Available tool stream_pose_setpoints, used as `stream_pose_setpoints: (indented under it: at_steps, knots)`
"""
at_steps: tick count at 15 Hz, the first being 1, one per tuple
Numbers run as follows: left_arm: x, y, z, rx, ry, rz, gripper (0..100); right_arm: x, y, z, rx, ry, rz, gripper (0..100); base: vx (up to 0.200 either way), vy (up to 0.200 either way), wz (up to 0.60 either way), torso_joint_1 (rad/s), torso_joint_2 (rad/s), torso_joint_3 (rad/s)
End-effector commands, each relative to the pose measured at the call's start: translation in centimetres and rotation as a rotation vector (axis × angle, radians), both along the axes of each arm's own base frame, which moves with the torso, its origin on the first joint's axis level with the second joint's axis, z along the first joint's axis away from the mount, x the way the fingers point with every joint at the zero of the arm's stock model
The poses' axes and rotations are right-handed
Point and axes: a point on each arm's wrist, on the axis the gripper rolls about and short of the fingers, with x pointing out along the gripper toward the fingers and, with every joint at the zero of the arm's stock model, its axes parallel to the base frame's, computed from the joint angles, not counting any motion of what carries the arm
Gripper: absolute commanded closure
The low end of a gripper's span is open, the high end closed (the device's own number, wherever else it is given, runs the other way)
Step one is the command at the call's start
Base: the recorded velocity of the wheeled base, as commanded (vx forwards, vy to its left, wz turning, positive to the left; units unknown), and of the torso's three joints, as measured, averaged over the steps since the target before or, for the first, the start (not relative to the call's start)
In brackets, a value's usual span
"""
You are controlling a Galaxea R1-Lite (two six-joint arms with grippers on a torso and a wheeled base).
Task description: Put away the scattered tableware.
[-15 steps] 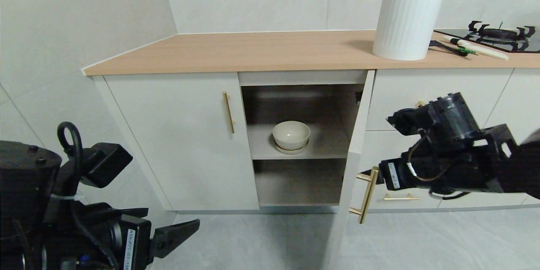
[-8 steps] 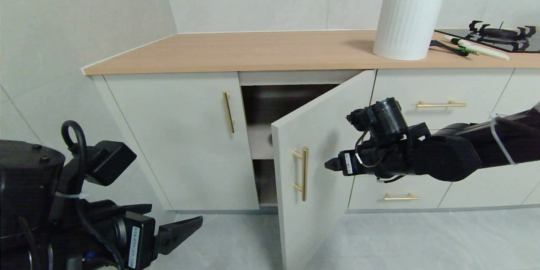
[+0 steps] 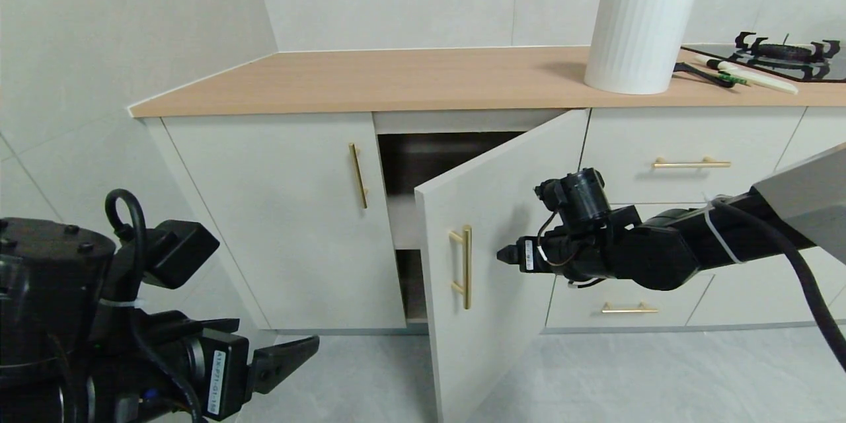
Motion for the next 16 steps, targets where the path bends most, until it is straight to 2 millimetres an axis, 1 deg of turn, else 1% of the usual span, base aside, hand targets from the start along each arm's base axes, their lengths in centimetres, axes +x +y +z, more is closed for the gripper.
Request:
stream_pose_setpoints:
  at_steps: [1,5,10,16]
  knots:
    - [0.1,0.0,-0.1,0.004,0.008,0.002,0,0.3,0.2,-0.2,0.003,-0.003,-0.001,0,0.2,0.0,0.0,0.007,0.01,0.002]
    - [0.2,-0.1,-0.3,0.008,0.015,0.0,0,0.3,0.2,-0.5,-0.003,0.001,-0.003,0,0.2,0.0,0.0,0.0,0.0,0.001]
    - [0.3,-0.2,-0.4,0.01,0.021,0.004,0,0.4,0.2,-0.2,0.008,-0.009,-0.014,0,0.0,0.0,0.0,0.0,0.0,0.0]
    - [0.4,-0.2,-0.5,0.014,0.026,0.005,0,2.1,1.1,0.0,0.134,-0.069,-0.094,0,0.0,0.0,0.0,0.0,0.0,0.0]
